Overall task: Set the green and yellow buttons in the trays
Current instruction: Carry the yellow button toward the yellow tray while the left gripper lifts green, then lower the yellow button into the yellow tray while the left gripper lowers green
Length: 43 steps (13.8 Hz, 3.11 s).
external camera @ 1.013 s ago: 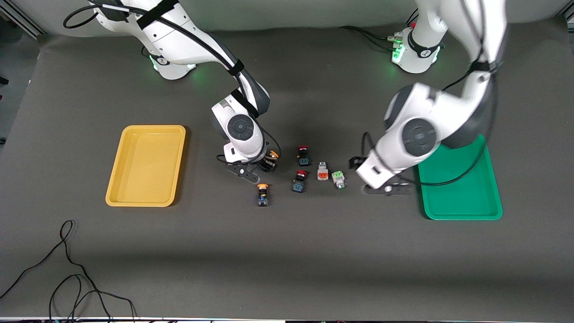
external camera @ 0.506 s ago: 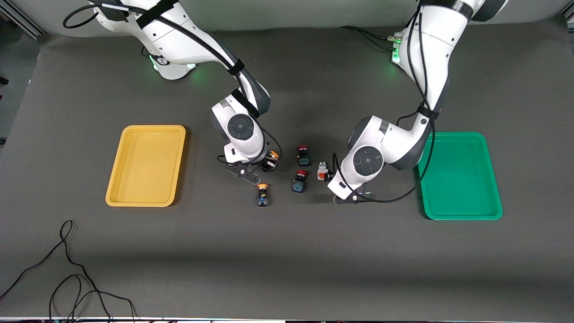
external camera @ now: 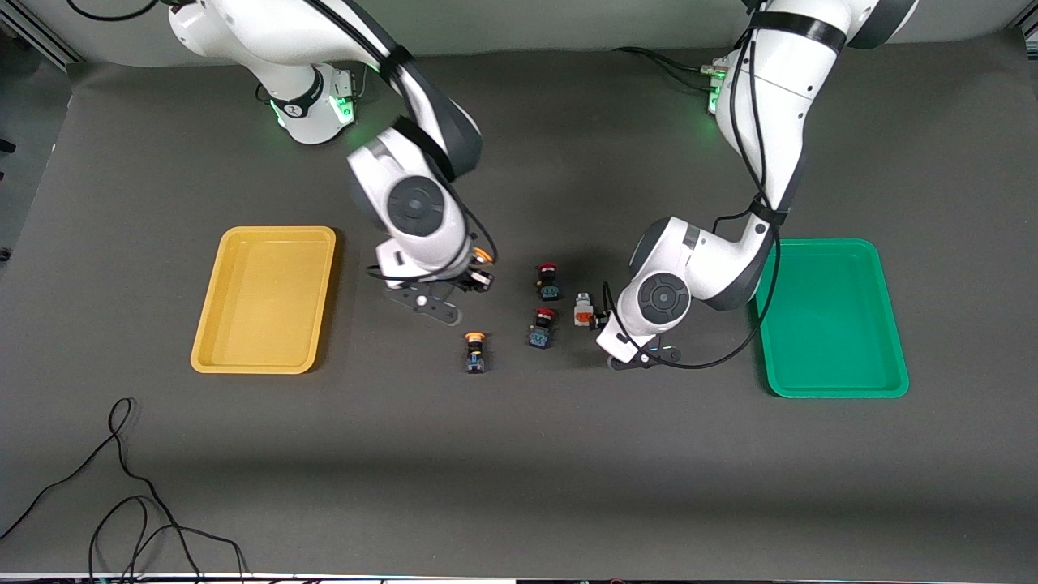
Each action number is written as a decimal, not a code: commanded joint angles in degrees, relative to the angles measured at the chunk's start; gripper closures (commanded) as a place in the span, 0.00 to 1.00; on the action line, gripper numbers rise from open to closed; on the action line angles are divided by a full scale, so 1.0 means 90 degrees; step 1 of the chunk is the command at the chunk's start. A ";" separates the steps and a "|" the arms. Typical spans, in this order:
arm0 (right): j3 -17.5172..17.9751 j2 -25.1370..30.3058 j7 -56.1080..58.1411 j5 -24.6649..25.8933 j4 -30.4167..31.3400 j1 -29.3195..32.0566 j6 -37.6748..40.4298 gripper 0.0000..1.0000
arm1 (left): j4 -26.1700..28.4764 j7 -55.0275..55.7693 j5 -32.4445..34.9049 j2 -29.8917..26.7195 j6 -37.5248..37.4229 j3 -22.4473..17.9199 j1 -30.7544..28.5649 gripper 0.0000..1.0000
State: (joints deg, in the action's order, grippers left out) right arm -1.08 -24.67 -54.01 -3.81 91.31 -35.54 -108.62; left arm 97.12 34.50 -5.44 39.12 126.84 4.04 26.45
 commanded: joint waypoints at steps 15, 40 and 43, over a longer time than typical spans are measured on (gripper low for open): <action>-0.3933 0.0956 0.9221 -0.0736 0.3260 0.1136 -0.2047 0.66 | -0.0681 -0.0764 -0.0099 -0.1131 -0.2407 -0.0097 -0.0350 1.00; -0.3788 -0.0722 0.4921 -0.1722 -0.0942 -0.0961 0.0692 0.00 | 0.3194 -0.6958 0.1161 -0.1671 0.2196 -0.0107 -0.4502 0.25; -0.3378 -0.1719 0.3272 -0.2184 -0.2026 -0.1188 0.0673 0.00 | 0.2912 -0.6803 0.1073 -0.2079 0.1301 -0.0068 -0.4502 0.00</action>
State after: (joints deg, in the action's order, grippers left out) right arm -32.34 -32.11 -16.60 -20.95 82.55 -46.96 -103.62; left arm 124.38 -27.62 4.31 24.44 144.44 2.56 -13.45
